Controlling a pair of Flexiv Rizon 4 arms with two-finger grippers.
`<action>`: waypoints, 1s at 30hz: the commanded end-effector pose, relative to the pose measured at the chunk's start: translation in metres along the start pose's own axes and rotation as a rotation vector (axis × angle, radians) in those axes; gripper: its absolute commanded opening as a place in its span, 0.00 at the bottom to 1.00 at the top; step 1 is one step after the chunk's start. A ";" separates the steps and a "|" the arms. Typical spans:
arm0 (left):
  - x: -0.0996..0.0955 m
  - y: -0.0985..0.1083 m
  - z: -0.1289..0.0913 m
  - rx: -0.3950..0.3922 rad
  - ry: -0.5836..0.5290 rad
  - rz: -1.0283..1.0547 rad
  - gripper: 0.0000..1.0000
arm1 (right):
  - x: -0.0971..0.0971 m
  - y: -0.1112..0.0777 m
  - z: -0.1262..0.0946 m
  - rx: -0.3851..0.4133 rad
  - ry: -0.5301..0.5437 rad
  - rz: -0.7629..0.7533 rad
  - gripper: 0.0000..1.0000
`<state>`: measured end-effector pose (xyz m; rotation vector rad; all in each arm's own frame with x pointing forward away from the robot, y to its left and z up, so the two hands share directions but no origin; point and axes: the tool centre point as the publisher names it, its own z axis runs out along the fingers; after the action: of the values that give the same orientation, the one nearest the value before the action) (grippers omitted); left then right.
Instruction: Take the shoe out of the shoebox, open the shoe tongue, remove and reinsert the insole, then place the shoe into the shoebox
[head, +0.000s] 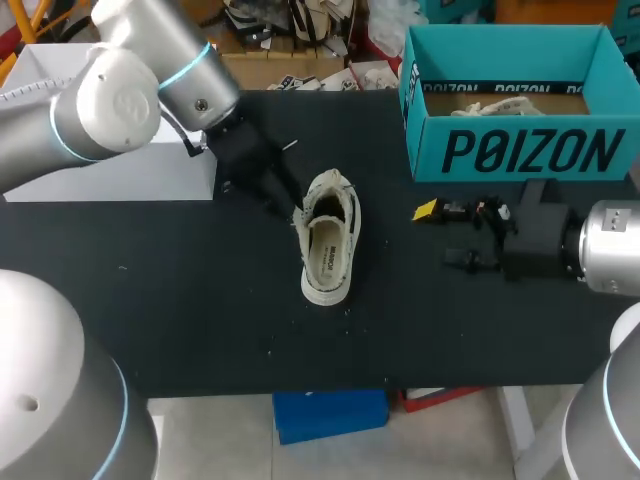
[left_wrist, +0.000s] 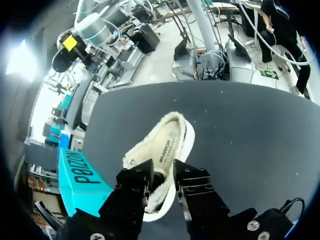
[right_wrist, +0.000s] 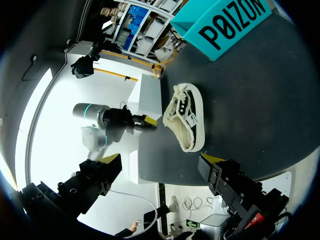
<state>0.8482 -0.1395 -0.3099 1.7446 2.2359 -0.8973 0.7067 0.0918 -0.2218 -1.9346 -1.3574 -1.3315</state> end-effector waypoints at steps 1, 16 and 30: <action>0.011 -0.005 -0.024 0.006 0.033 -0.039 1.00 | 0.000 0.000 0.001 0.000 -0.001 0.000 1.00; 0.017 -0.009 -0.030 -0.028 0.098 -0.045 1.00 | 0.000 0.000 0.001 0.000 -0.001 0.000 1.00; -0.061 -0.013 -0.189 -0.007 -0.091 -0.530 1.00 | 0.000 0.000 0.001 0.000 -0.001 0.000 1.00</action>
<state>0.8712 -0.1174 -0.2175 1.4556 2.4800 -0.9657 0.7067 0.0918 -0.2219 -1.9346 -1.3574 -1.3314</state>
